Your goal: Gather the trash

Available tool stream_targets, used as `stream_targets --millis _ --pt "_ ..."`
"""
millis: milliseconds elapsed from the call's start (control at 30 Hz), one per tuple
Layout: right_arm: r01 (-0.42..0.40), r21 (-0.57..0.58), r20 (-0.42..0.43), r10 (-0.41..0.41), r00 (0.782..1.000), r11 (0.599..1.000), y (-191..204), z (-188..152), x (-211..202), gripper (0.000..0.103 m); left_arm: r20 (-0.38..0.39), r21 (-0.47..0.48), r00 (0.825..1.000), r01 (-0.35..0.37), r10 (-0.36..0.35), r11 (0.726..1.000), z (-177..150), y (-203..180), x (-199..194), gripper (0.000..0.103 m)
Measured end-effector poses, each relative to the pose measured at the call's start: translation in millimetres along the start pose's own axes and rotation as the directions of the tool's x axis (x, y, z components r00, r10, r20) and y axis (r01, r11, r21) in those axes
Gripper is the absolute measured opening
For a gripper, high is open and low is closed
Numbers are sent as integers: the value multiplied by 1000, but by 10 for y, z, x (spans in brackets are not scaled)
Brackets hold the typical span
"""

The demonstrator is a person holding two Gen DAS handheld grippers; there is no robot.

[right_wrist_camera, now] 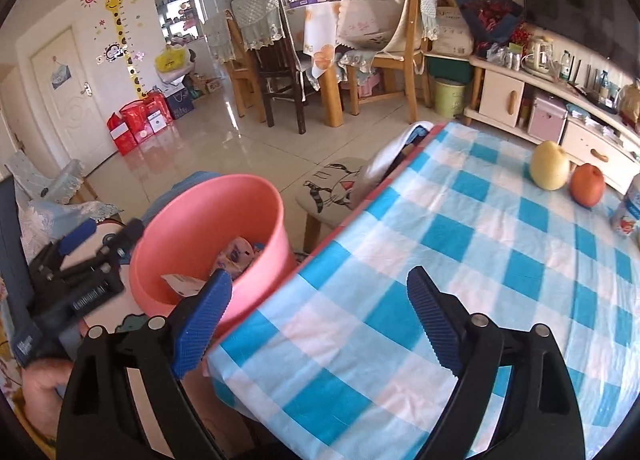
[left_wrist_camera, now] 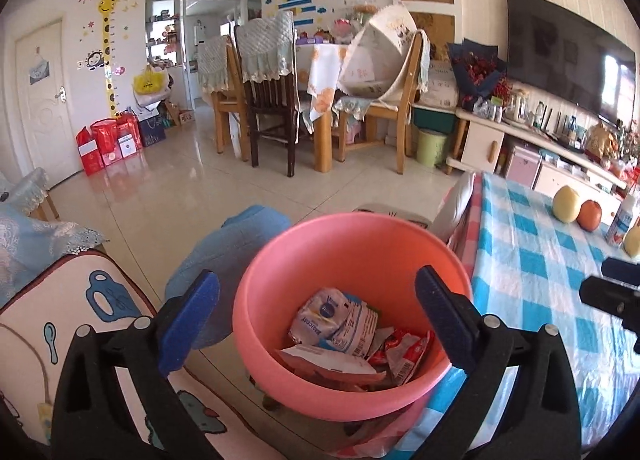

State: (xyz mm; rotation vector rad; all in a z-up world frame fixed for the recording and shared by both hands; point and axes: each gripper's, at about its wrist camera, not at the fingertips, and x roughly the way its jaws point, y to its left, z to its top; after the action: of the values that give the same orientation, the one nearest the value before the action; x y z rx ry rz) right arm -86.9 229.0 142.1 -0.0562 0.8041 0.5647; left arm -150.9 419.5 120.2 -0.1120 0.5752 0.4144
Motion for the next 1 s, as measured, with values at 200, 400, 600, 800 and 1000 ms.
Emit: stream_targets --millis 200,400,600,800,1000 --pt "74 -12 40 -74 996 997 -180 -121 -314 90 48 1 999 17 -17 1000 134 -102 -263 99" --pt "144 -2 78 -143 987 990 -368 -175 -601 90 110 26 992 65 -67 998 222 -380 -594 99" --pt "214 7 140 -213 967 977 -542 -290 -944 91 126 56 980 147 -153 988 277 -721 -831 99" --pt "263 35 199 -264 944 964 -733 -400 -1265 93 128 108 972 186 -199 977 276 -1101 -1036 99" --pt "298 62 255 -303 918 953 -881 -466 -1571 93 133 159 957 237 -259 958 253 -1454 -1286 99"
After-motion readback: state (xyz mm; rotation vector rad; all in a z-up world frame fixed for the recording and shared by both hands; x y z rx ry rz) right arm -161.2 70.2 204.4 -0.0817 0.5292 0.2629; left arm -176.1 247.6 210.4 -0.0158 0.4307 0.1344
